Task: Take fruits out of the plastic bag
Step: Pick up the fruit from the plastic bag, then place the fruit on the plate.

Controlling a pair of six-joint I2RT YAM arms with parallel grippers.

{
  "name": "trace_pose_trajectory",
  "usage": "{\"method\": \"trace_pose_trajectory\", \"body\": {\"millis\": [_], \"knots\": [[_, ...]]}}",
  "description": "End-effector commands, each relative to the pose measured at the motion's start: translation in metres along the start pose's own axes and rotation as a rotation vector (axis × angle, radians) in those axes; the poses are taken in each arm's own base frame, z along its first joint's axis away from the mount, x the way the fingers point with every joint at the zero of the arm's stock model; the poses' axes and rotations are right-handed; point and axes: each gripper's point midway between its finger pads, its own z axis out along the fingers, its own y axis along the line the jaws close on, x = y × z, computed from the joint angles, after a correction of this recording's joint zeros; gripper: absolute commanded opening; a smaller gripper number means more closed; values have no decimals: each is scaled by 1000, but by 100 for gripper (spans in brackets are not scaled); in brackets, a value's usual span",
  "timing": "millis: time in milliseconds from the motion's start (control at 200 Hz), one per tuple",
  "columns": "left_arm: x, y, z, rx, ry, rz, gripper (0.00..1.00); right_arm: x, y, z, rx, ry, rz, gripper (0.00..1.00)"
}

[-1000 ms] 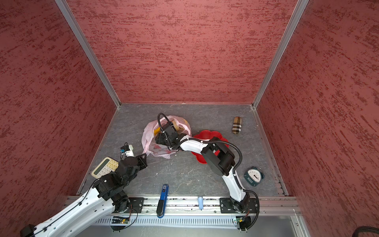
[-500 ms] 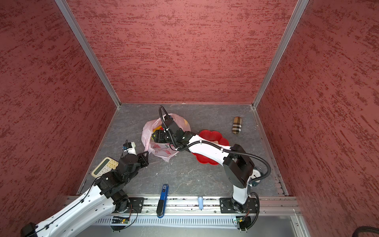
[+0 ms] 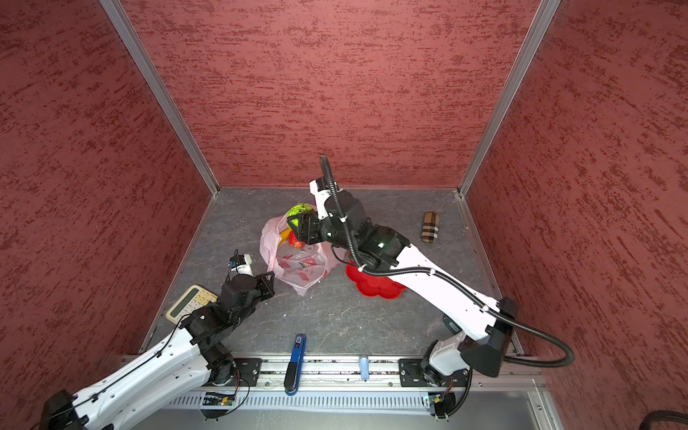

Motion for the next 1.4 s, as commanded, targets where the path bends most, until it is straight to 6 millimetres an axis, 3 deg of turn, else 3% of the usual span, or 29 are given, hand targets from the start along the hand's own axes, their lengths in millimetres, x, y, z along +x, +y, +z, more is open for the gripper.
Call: {"method": "trace_pose_trajectory", "body": {"millis": [0, 130, 230, 361, 506, 651, 977, 1097, 1393], "knots": [[-16, -11, -6, 30, -39, -3, 19, -23, -50, -39, 192, -82, -9, 51], [-15, -11, -5, 28, -36, -1, 19, -32, -112, -85, 343, -162, 76, 50], [-15, -12, -5, 28, -34, 0, 19, -12, -169, -107, 489, -158, 147, 49], [-16, -12, -4, 29, -34, -1, 19, 50, -231, -98, 590, -44, 255, 47], [-15, -12, -4, 25, -28, 2, 19, 112, -272, -74, 644, 89, 311, 46], [-16, -10, -4, 17, -29, 3, 19, 141, -286, -45, 619, 203, 307, 46], [-17, -4, -6, -3, -46, -9, 20, 150, -284, 2, 545, 304, 274, 46], [-17, -4, -5, -4, -45, -6, 20, 163, -282, 22, 533, 363, 260, 47], [-18, -4, -7, 1, -49, -7, 20, 200, -291, 40, 561, 466, 276, 50]]}}
